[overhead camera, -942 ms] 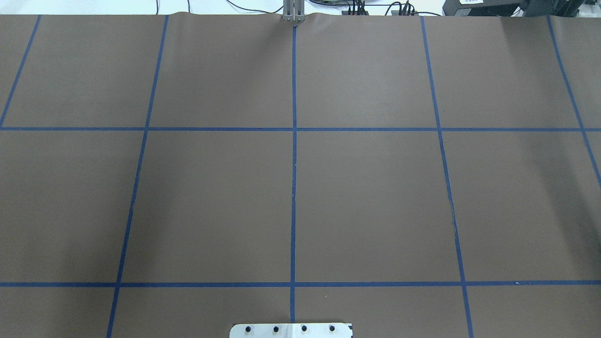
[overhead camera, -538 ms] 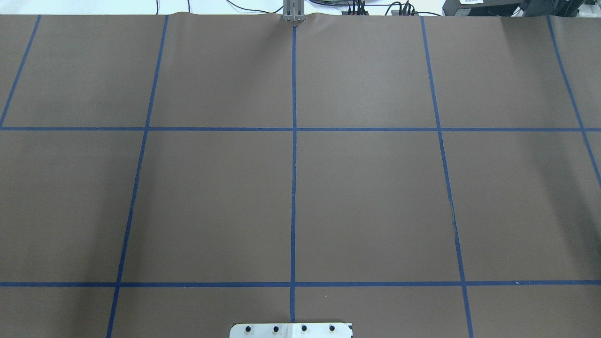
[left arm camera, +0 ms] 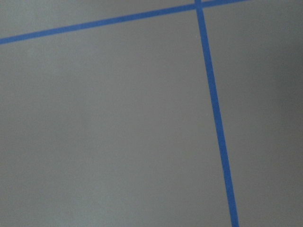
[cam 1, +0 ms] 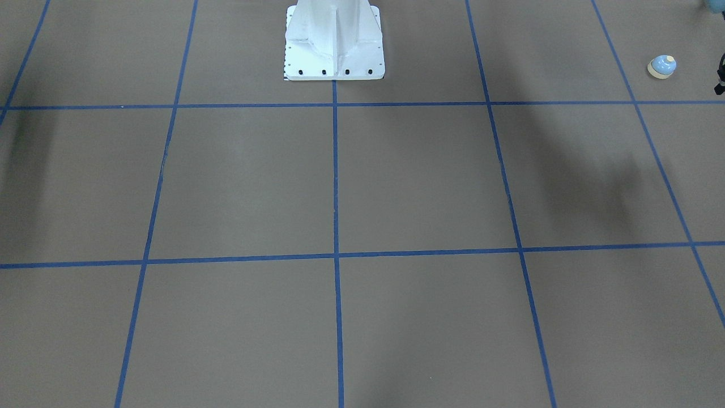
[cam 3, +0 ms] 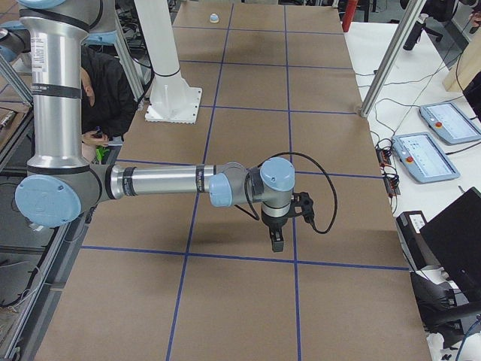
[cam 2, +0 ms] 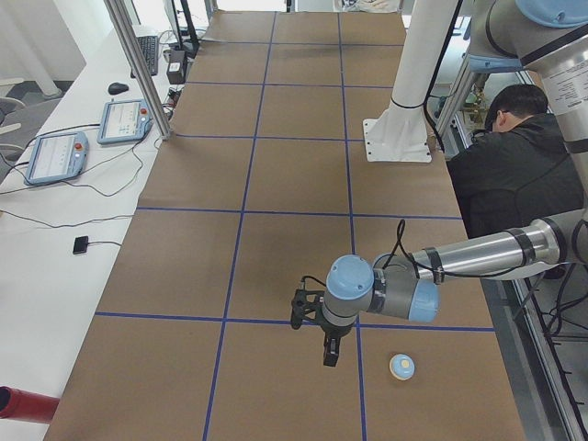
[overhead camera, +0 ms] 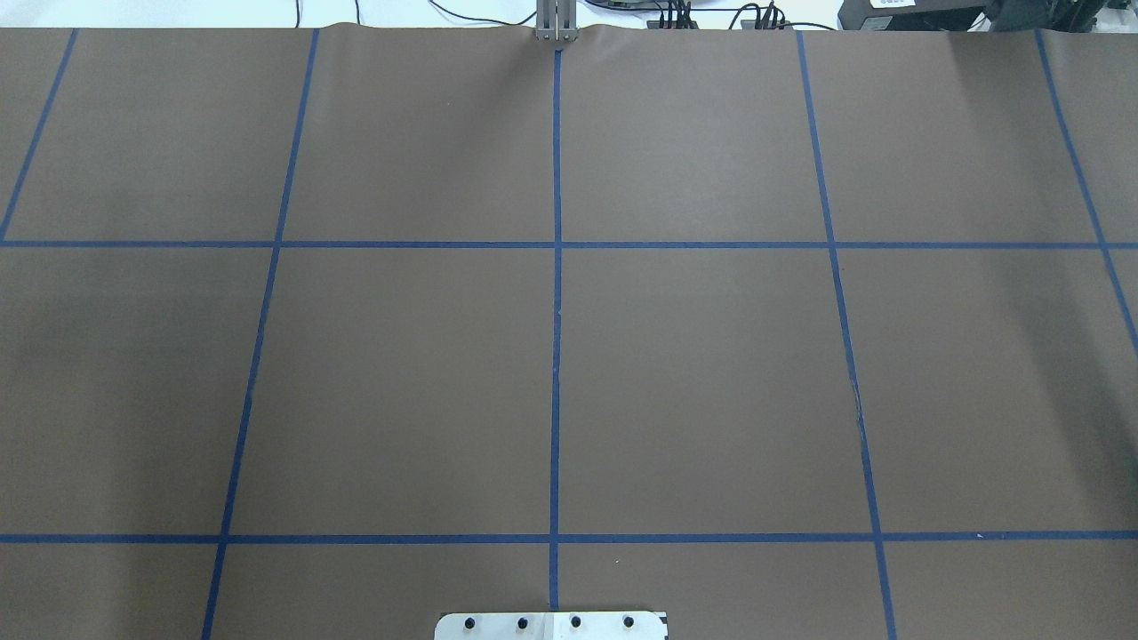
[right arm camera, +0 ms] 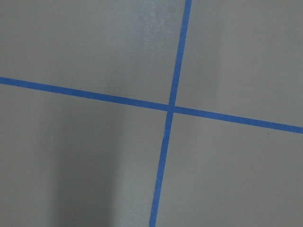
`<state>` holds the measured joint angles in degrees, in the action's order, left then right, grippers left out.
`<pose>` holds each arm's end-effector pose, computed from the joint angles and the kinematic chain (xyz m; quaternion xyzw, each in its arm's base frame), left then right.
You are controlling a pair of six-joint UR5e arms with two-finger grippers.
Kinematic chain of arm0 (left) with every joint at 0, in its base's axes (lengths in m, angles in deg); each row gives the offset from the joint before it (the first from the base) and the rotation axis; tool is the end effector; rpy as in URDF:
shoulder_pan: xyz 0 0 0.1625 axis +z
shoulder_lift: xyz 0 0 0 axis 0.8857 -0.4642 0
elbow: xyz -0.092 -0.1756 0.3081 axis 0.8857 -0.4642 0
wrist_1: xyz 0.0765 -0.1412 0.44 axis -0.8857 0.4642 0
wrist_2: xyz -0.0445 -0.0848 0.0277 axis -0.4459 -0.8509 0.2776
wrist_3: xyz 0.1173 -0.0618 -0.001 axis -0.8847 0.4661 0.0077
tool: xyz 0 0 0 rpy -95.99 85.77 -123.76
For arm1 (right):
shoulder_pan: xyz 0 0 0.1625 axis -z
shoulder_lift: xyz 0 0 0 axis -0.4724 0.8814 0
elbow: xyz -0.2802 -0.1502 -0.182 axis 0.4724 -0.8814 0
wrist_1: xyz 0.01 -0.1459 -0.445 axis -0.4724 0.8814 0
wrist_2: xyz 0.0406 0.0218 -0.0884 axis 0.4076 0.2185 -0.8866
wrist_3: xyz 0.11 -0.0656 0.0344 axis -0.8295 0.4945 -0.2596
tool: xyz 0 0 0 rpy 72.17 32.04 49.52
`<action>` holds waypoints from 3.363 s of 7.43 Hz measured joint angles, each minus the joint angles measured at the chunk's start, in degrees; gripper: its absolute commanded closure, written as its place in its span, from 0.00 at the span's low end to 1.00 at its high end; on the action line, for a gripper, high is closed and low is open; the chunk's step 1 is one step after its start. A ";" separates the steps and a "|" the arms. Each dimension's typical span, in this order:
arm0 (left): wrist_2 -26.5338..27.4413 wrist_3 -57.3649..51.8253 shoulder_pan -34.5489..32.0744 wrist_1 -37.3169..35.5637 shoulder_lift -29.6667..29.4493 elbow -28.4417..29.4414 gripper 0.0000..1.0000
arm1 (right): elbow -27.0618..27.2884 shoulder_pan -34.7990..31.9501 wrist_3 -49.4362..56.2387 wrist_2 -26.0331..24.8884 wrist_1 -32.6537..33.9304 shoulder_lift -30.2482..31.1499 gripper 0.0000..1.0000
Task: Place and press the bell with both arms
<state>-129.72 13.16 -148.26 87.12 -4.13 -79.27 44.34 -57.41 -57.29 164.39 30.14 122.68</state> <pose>-0.0219 -0.3645 0.7127 0.0384 0.3451 0.0430 0.9368 0.0057 -0.5459 0.5815 0.0591 -0.3459 -0.0581 0.9346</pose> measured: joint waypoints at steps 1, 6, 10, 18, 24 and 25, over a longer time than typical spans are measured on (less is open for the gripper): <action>-1.34 -0.10 0.76 0.65 2.37 0.29 0.00 | 0.00 0.00 0.00 0.00 -0.02 0.01 0.00; -6.27 -0.21 12.29 0.81 5.30 6.00 0.00 | 0.07 0.00 0.09 -0.07 -0.14 0.34 0.00; -6.39 -0.11 19.43 0.89 2.52 12.40 0.00 | 0.33 0.00 0.09 0.00 -0.13 1.05 0.00; -9.81 4.09 27.45 0.56 0.25 16.31 0.00 | 1.56 0.00 0.09 0.04 -0.18 2.53 0.00; -9.66 4.30 29.24 0.49 0.43 18.27 0.03 | 1.58 0.00 0.09 0.09 -0.18 2.62 0.00; -9.65 4.29 29.47 0.49 0.48 18.39 0.06 | 1.58 0.00 0.09 0.09 -0.17 2.66 0.00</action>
<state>-139.38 17.45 -118.79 87.60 -3.65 -60.88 45.92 -57.42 -57.20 164.48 29.96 125.35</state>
